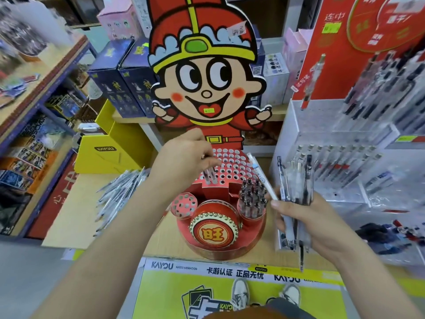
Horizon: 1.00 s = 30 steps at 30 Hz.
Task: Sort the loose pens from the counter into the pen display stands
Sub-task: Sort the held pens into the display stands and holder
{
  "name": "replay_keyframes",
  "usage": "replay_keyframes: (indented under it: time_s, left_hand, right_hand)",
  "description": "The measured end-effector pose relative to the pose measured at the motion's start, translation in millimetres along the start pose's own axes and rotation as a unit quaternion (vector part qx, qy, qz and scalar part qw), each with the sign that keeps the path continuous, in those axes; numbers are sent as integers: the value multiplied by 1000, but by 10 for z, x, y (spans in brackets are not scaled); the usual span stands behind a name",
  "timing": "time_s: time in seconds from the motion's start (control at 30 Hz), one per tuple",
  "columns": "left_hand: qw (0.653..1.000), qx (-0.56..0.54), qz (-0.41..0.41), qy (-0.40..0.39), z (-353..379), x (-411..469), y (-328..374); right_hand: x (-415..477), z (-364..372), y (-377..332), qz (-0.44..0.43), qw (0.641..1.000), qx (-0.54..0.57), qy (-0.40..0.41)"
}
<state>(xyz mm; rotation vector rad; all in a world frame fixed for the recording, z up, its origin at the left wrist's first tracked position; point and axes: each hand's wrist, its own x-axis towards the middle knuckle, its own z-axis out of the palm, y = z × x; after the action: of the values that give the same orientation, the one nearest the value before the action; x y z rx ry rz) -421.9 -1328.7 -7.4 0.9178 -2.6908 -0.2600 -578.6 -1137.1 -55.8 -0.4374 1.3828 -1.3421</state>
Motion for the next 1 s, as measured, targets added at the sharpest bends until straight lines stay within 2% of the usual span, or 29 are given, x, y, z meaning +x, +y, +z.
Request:
replay_keyframes:
  time_s: [0.13,0.3,0.43,0.53,0.67,0.73,0.83,0.9,0.97,1.0]
  left_hand:
    - [998,-2,-37,-48,-57,139,11]
    - [992,1,-13,-125,-90,109,59]
    - [989,-39,-47,-135,-178,112,-44]
    - [988,-2,-26,-150,-146,148,20]
    - [993,25,-29,-116,-87,140,81]
    - [989,5,-39,-145,-103,133,33]
    - [979,-53,-50,-188,-143,144,-20]
    - [977,-50,-41,-204,-152,141,-8]
    - [983,-26,-24,-178,-181,116,45]
    - [988,-51,-20,-141,-211,101,102]
  right_hand:
    - [17,55,-20,-1,1000,16,-7]
    - [40,112,-18,10,997,75,-8]
    - [39,142,-10,21,996,91,-14]
    - [46,152,-7,22,994,104,-16]
    - [51,193,-22,14,993,120,-17]
    - [45,202,-31,6,993,118,-26]
    - [44,189,-36,-10,990,124,-61]
    - [50,169,-35,-25,988,113,-104]
    - [42,147,-45,-28,984,104,-141]
    - [35,135,-57,-29,982,97,-160]
